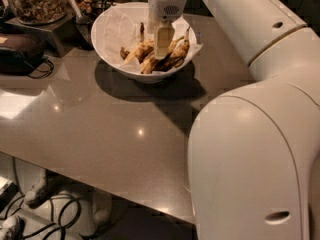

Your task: Pick banana from white bowl

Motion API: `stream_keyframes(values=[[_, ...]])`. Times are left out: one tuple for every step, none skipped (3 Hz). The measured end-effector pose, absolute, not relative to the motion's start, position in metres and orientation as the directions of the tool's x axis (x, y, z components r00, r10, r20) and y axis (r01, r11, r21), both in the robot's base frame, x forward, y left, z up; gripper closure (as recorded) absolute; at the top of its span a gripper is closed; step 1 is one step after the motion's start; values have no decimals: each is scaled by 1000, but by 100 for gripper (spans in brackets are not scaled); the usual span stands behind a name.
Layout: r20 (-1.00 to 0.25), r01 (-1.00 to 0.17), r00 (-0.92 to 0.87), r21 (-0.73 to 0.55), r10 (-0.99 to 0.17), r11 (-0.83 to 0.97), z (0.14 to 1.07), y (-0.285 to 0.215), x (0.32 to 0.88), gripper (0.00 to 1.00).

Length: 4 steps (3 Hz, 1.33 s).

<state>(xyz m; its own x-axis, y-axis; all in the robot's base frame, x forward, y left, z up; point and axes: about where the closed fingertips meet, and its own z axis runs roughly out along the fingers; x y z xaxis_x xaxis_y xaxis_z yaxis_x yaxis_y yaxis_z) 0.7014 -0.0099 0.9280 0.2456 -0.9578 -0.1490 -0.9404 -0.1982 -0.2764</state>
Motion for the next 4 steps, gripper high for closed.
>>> stream_keyframes(values=[[-140, -943, 252, -259, -958, -210, 919, -7, 701, 38], [-135, -943, 256, -251, -957, -217, 915, -6, 702, 37], [-124, -945, 256, -240, -959, -221, 908, -6, 704, 34], [-116, -948, 254, -229, -960, -223, 902, -7, 705, 38]])
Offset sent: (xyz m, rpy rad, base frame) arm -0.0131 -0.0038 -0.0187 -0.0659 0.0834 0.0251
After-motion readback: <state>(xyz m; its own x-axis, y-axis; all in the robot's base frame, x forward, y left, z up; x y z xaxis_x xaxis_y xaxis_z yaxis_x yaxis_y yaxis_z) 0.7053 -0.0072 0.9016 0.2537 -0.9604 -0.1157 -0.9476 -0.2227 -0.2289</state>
